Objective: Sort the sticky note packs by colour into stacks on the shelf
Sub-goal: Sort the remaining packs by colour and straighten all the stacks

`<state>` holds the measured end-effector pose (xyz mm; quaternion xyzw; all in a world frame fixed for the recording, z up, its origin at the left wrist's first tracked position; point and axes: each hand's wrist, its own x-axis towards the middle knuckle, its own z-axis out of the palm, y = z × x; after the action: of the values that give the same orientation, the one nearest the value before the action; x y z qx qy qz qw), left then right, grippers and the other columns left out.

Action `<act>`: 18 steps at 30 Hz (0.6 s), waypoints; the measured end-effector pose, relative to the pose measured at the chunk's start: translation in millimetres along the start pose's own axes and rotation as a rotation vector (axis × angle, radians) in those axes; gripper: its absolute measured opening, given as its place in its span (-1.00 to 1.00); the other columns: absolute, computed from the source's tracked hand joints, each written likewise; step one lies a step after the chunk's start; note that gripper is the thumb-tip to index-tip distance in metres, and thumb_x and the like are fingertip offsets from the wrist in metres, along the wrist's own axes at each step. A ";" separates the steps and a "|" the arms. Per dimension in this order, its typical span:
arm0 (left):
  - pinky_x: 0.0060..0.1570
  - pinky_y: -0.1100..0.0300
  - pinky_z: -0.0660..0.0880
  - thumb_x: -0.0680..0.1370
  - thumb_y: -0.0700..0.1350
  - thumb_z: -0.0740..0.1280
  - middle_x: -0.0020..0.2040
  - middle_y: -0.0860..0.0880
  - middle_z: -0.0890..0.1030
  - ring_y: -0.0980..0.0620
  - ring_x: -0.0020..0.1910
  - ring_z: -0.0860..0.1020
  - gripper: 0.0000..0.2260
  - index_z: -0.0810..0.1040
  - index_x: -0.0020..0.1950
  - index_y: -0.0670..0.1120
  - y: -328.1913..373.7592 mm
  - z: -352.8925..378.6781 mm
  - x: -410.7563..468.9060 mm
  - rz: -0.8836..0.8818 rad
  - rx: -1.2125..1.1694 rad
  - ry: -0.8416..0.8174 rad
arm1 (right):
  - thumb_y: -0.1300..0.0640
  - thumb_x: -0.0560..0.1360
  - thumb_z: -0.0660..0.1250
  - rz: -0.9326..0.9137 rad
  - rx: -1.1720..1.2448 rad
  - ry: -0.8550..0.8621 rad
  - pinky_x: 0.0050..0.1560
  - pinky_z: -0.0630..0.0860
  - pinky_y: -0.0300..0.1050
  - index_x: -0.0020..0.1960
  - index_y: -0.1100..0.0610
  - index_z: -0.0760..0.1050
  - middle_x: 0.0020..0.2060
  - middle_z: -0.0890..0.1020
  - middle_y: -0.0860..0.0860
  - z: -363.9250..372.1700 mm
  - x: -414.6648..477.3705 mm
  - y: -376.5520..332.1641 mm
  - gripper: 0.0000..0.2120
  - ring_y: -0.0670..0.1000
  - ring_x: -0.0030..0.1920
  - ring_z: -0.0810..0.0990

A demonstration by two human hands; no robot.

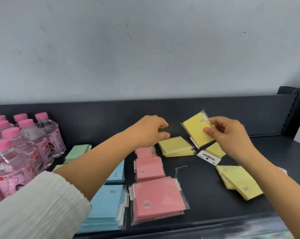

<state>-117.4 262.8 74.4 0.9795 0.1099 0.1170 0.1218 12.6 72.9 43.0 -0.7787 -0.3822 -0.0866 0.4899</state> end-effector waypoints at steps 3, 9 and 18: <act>0.28 0.11 0.31 0.55 0.09 0.27 0.43 -0.05 0.36 -0.05 0.36 0.36 -0.47 0.27 0.46 -0.06 -0.4 21.7 21.7 -0.023 0.057 -0.148 | 0.16 0.50 0.34 0.025 0.006 0.011 -0.23 0.45 -0.24 -0.01 -0.01 0.56 -0.20 0.63 -0.10 -4.2 5.5 9.9 -0.89 -0.09 -0.18 0.58; 0.39 0.02 0.23 0.45 0.24 0.33 0.51 -0.05 0.19 -0.13 0.45 0.19 -0.22 0.07 0.53 -0.02 -6.9 59.7 66.8 -0.061 0.142 -0.328 | 0.15 0.50 0.33 0.041 -0.001 -0.022 -0.27 0.42 -0.27 -0.03 -0.04 0.56 -0.25 0.62 -0.16 -10.8 15.7 30.2 -0.89 -0.14 -0.23 0.59; 0.35 0.07 0.28 0.30 0.30 0.44 0.50 -0.01 0.21 -0.08 0.42 0.25 -0.02 -0.03 0.53 0.04 -28.7 96.4 118.9 -0.109 0.217 -0.500 | 0.14 0.48 0.36 0.016 0.017 -0.112 -0.15 0.55 -0.20 -0.09 -0.17 0.55 -0.23 0.66 -0.18 -26.2 29.3 50.5 -0.81 -0.20 -0.20 0.62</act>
<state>14.6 298.4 0.0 0.9779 0.1408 -0.1474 0.0456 73.5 54.6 36.0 -0.7813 -0.4034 -0.0354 0.4750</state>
